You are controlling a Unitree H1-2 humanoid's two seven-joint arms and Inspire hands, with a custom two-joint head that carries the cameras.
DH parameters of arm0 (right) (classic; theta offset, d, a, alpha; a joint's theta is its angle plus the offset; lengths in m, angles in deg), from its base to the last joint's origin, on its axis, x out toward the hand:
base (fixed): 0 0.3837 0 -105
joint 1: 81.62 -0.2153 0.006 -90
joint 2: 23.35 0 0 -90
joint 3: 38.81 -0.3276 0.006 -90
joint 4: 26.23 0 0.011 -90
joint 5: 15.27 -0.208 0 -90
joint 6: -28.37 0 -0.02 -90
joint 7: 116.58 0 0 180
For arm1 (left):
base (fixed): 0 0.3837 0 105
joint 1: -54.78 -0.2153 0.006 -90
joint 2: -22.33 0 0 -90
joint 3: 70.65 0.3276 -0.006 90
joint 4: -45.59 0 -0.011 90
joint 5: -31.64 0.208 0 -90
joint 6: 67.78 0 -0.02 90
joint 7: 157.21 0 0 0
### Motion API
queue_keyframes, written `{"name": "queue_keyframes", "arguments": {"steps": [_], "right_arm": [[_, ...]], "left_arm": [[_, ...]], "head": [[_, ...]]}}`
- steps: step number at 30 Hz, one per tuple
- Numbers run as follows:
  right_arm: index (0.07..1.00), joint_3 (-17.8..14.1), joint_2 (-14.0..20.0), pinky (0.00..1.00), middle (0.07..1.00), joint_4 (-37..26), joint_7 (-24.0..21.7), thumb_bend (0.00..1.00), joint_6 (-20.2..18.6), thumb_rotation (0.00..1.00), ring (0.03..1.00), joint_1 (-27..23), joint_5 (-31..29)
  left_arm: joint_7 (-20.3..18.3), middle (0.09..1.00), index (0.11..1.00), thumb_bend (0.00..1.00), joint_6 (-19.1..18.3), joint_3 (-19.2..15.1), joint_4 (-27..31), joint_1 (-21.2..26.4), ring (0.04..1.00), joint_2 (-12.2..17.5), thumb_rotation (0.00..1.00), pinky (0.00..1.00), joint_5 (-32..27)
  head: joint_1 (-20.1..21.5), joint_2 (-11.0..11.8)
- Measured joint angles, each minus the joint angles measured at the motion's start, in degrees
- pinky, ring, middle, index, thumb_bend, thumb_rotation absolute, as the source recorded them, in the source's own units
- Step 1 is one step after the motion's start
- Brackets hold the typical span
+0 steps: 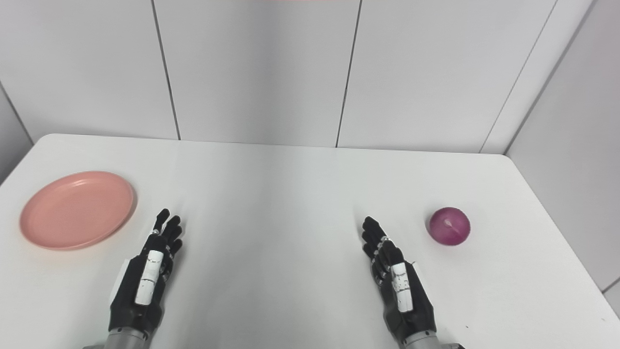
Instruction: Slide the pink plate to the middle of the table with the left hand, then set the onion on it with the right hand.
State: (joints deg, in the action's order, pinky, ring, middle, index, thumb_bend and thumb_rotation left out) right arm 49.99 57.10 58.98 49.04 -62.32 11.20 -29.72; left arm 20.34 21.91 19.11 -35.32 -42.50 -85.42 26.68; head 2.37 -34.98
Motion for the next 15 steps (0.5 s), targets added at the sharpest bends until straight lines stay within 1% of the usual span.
{"name": "queue_keyframes", "arguments": {"steps": [15], "right_arm": [[0.917, -0.2, -0.2, 1.0, 0.947, 0.0, 0.6, 0.86, 0.1, 0.93, 0.98, 0.0, 0.1]], "left_arm": [[-0.1, 0.973, 0.969, 0.83, -0.1, 0.1, 0.0, 0.0, 0.989, 0.0, 0.85, 1.0, -0.4]], "head": [[-0.1, 0.1]]}}
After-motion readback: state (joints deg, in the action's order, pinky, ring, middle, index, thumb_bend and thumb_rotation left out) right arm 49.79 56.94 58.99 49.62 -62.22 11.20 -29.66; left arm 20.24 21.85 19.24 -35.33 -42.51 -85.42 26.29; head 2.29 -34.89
